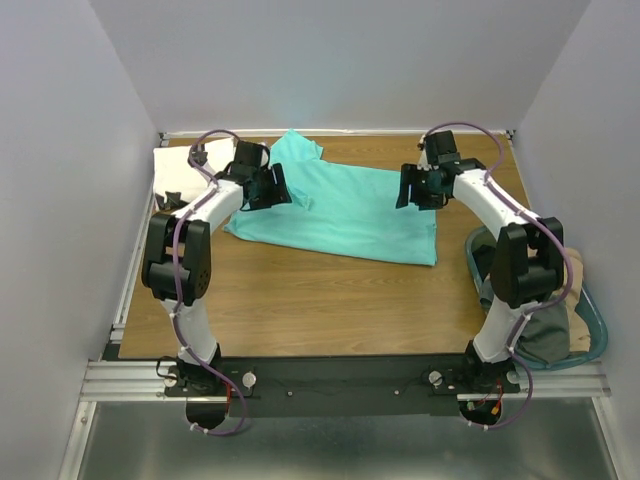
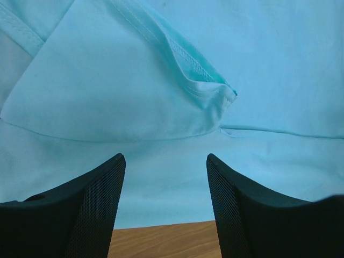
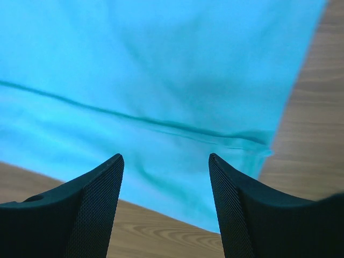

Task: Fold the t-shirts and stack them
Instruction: Fold the tshirt

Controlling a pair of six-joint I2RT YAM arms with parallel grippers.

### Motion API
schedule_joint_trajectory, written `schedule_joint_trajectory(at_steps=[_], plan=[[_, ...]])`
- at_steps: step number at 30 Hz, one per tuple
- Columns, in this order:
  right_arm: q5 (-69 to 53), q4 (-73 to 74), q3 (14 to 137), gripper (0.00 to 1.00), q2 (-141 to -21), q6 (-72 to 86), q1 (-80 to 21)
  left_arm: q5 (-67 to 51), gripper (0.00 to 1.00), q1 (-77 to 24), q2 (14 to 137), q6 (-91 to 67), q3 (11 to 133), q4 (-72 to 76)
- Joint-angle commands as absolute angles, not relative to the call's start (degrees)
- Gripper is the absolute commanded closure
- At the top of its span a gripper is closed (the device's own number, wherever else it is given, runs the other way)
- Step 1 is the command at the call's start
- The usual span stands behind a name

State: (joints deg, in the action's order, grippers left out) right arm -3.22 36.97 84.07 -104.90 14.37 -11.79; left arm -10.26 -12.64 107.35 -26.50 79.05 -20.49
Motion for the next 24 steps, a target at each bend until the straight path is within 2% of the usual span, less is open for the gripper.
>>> schedule_joint_trajectory(at_steps=[1,6,15,24], plan=[[-14.7,34.2,82.4,0.28,-105.4,12.9,-14.1,-13.9,0.30,-13.4,109.5,-26.7,75.7,-17.7],[-19.1,31.5,77.3,0.28,-106.3,12.5,-16.0,-12.7,0.30,-14.1,108.5,-27.1,70.2,-16.6],[-17.5,31.2,68.3,0.28,-105.1,11.9,-16.3,-12.1,0.30,-15.4,104.8,-28.0,62.9,-17.0],[-18.0,32.3,58.7,0.28,-99.5,17.8,-16.2,-12.2,0.30,-16.7,95.6,-31.6,52.3,-18.4]])
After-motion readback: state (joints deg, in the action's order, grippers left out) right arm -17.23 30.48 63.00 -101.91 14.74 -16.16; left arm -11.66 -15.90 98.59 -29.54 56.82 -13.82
